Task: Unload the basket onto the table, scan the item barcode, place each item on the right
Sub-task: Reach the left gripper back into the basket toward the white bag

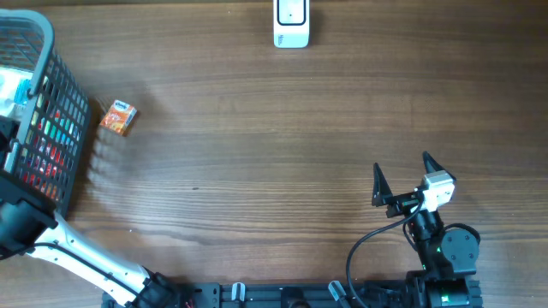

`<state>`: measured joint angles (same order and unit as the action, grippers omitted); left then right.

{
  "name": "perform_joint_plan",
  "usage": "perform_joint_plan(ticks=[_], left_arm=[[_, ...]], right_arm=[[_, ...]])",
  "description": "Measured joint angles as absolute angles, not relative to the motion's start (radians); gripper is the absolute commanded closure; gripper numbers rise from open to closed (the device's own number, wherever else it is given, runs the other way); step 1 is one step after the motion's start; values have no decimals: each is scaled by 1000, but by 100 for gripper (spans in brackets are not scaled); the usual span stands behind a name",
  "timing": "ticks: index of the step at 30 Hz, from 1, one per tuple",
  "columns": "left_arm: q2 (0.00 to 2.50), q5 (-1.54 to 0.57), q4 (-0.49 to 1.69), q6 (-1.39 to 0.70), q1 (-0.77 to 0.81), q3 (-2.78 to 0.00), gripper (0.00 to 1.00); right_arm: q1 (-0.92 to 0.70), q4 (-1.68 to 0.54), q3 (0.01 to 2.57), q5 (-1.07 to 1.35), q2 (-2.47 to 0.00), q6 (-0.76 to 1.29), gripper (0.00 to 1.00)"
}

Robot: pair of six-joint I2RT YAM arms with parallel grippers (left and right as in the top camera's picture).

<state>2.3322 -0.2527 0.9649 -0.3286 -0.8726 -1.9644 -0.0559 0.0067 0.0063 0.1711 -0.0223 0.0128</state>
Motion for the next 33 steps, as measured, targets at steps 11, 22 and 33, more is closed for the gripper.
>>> perform_joint_plan(ticks=[11, 22, 33], left_arm=[[2332, -257, 938, -327, -873, -1962, 96], [2177, -259, 1017, -327, -873, -1938, 96], [1761, -369, 1016, -327, -873, -1939, 96]], right_arm=[[-56, 7, 6, 171, -22, 13, 0], [-56, 7, 6, 171, -22, 13, 0], [-56, 7, 6, 171, -22, 13, 0]])
